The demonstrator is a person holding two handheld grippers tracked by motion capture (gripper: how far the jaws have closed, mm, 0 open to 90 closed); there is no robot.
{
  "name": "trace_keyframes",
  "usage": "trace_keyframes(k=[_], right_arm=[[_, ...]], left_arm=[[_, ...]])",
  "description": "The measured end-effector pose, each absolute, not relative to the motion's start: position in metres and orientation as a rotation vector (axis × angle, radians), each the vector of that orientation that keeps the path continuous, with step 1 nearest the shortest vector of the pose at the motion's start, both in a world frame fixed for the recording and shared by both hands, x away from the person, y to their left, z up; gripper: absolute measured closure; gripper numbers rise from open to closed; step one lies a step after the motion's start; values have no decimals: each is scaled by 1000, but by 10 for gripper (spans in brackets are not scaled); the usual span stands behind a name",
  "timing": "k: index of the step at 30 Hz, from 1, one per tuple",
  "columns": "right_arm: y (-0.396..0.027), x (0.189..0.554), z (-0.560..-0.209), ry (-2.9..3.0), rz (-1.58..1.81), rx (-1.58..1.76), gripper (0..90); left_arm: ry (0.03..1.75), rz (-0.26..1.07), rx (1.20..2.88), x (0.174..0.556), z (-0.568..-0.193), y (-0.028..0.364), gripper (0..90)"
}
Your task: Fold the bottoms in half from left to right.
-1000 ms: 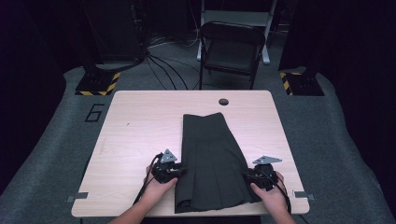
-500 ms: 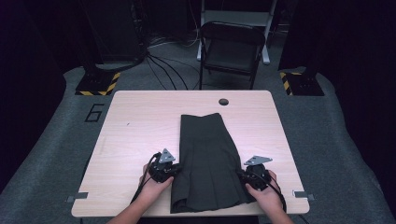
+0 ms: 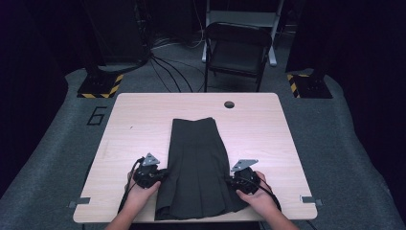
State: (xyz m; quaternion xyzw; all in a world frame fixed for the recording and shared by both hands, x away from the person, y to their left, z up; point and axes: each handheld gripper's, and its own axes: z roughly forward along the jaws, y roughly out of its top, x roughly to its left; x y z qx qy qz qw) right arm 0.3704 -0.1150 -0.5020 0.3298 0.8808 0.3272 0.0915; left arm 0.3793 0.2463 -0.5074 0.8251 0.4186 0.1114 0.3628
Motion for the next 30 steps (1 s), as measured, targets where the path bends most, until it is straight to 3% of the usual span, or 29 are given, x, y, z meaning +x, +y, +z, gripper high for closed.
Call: trace_keyframes(k=[20, 23, 30], right_arm=[[-105, 356, -501, 2752, 1019, 840, 831], [-107, 356, -501, 2749, 1031, 852, 777], [-113, 359, -495, 2676, 1099, 887, 642]], left_arm=[[1108, 239, 2122, 376, -507, 258, 830], [1111, 225, 2124, 377, -506, 259, 818], [1099, 278, 2105, 376, -504, 257, 693]])
